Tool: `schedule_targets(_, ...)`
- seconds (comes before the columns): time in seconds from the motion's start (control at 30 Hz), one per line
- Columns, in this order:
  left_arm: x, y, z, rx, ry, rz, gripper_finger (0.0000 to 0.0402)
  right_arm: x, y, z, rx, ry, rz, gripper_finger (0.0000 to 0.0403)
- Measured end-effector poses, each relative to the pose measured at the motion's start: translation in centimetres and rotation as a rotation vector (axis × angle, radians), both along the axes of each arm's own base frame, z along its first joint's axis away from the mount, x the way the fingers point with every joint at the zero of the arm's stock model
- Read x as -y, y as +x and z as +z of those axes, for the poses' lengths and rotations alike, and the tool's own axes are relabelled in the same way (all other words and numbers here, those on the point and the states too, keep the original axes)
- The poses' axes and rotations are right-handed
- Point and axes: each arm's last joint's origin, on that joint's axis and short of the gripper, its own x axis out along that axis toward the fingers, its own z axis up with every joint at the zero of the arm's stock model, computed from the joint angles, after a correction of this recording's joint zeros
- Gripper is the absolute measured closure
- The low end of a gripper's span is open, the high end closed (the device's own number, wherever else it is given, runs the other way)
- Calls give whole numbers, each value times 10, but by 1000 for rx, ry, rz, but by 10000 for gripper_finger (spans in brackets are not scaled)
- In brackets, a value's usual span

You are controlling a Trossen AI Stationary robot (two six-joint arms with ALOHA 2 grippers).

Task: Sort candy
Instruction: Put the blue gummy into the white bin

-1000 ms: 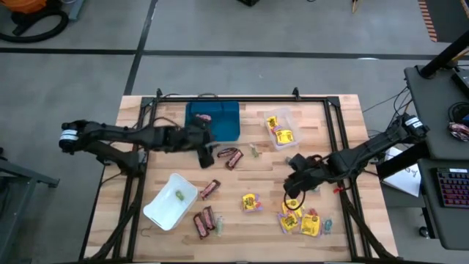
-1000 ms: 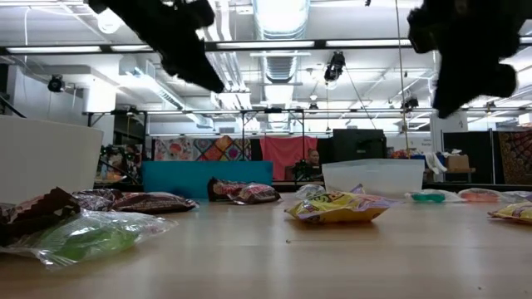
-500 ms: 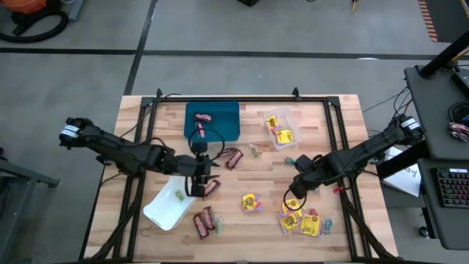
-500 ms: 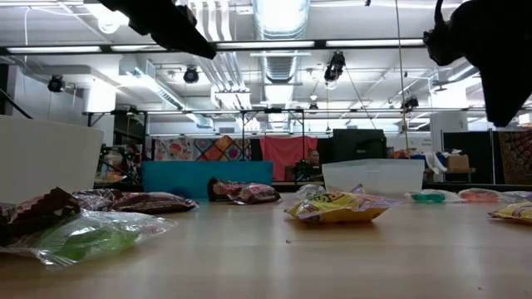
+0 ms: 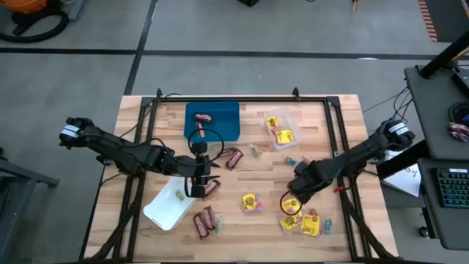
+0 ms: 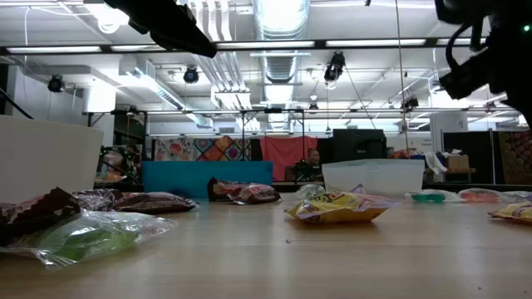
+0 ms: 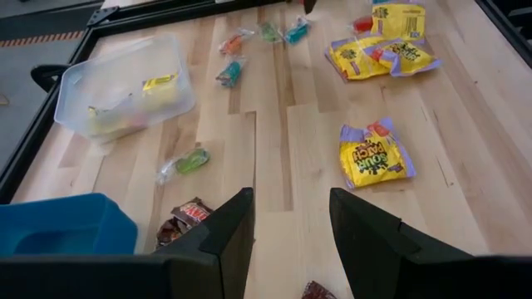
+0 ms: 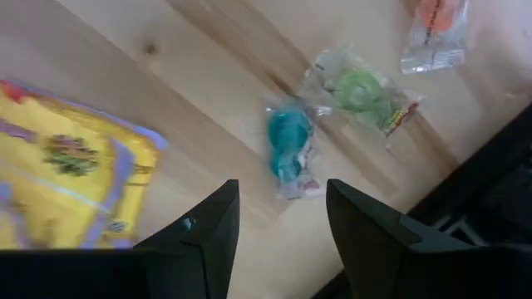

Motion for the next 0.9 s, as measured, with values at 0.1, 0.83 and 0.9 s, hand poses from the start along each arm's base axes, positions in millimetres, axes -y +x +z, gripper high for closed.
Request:
schedule_targets(0.1, 0, 0, 0, 0, 0, 0, 260, -2, 3, -12, -55, -3, 51, 230)
schedule_targets(0.83, 0, 0, 0, 5, -40, 25, 260, -7, 11, -63, -184, 67, 197, 334)
schedule_targets(0.9, 0, 0, 0, 7, -68, 45, 260, -7, 10, -59, -171, 69, 199, 362)
